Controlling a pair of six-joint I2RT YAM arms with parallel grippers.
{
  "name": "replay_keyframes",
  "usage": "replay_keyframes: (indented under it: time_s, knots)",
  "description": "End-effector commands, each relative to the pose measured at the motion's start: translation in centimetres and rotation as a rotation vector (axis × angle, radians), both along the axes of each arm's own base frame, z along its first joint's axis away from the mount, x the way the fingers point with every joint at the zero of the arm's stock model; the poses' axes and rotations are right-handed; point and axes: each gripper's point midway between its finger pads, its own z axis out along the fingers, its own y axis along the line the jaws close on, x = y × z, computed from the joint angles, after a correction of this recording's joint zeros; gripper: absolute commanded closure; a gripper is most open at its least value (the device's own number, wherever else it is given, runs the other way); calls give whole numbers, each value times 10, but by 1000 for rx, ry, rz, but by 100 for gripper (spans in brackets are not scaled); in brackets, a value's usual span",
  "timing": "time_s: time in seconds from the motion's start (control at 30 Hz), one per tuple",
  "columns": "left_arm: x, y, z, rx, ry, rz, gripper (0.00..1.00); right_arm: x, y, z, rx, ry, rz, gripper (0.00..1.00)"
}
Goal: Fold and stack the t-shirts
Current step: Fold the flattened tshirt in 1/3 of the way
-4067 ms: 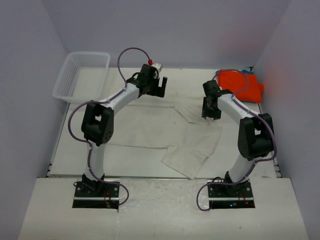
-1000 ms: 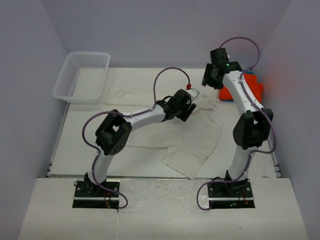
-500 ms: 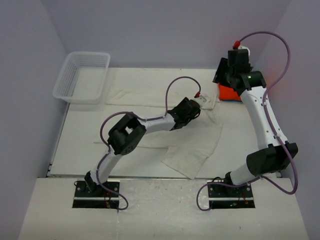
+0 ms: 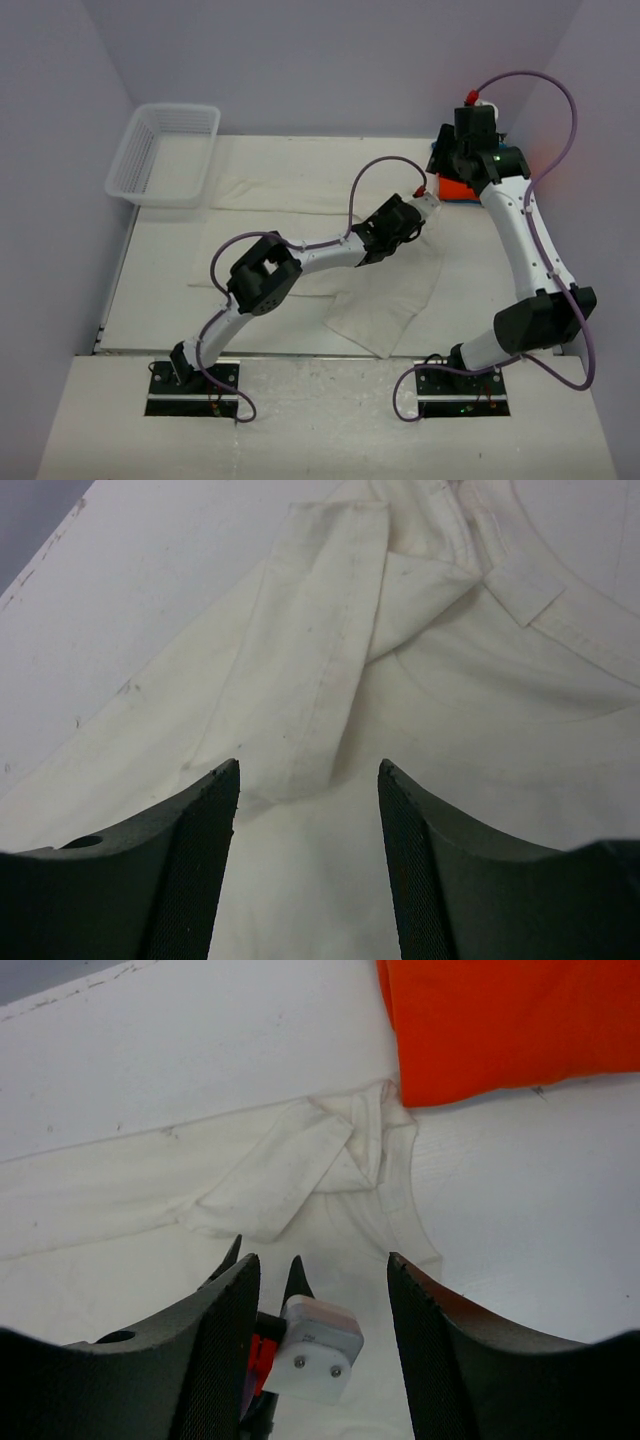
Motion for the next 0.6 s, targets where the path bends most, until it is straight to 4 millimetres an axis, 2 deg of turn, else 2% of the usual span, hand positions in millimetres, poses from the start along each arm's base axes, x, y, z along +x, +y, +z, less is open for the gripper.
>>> replay_keyframes:
  time_s: [0.0,0.03,0.3,0.47,0.57]
  knots:
    - [7,-7,-3,15,-13,-8,41,-10,-8,18,-4,-54,-10,45]
    - [9,-9,0,13,-18,-12,41,-11,-9,16,-6,-51,-13,44]
    - [12,-16,-21,51,-5,-27,40,-16,-17,20,-11,-62,-26,44]
    - [15,-13,-29,81,-20,-20,40,-15,-16,13,-11,-46,-22,45]
    - [18,-9,-27,91,-40,7,40,-15,-15,10,-14,-43,-16,44]
